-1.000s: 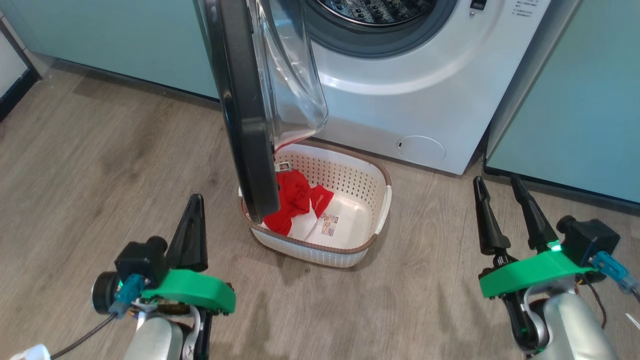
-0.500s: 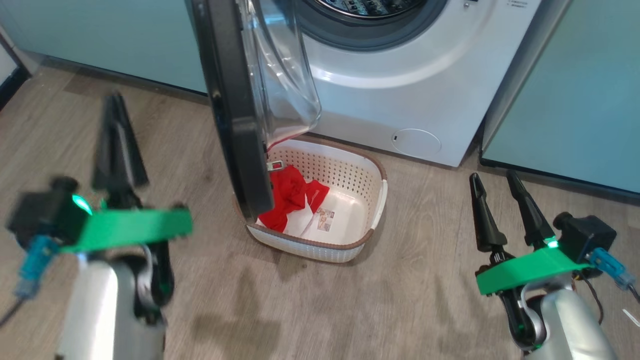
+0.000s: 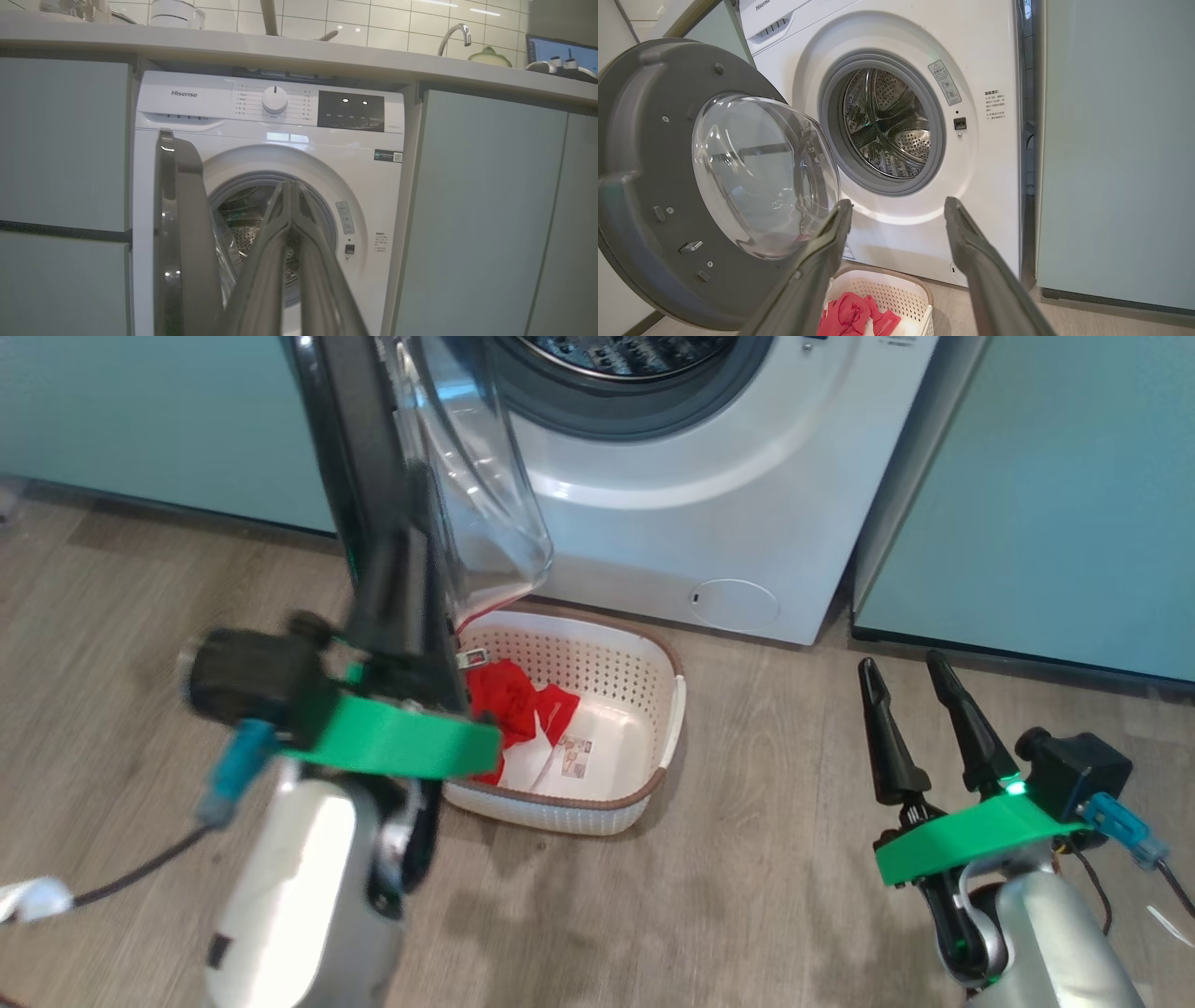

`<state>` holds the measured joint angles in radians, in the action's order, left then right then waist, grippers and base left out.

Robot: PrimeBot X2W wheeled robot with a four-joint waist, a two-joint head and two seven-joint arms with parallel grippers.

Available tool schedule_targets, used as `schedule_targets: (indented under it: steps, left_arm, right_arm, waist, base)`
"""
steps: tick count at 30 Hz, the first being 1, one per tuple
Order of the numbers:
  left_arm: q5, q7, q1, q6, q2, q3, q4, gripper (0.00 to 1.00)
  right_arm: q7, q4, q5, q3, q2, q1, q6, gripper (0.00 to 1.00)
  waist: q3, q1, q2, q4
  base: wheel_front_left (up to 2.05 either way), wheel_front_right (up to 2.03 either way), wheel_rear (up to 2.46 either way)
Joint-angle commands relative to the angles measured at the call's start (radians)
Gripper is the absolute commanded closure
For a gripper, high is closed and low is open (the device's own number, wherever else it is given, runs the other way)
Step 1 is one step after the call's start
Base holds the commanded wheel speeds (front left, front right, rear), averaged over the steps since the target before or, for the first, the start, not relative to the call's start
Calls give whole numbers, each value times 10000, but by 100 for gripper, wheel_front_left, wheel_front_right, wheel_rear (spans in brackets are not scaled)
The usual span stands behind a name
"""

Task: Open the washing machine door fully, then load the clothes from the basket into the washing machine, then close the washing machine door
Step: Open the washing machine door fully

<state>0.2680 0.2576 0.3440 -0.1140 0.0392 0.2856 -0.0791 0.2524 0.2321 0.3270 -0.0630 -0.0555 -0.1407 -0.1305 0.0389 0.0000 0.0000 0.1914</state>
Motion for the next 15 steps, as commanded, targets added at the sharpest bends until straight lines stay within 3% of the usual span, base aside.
schedule_targets:
  steps: [1, 9, 15]
  left_arm:
    - [88, 42, 219, 102, 110, -68, 6, 100]
    - [592, 42, -120, 187, 110, 849, 2076, 100]
    - [938, 42, -71, -65, 110, 898, 3259, 100]
  right_arm:
    - [93, -287, 29, -215, 53, -369, -2, 0]
    - [93, -319, 24, -234, 53, -335, -2, 0]
    - [93, -339, 40, -281, 53, -365, -2, 0]
  waist:
    - [-32, 0, 0, -91]
    - [64, 0, 0, -332]
    - [222, 0, 0, -410]
  base:
    - [0, 0, 0]
    - [0, 0, 0]
    - [0, 0, 0]
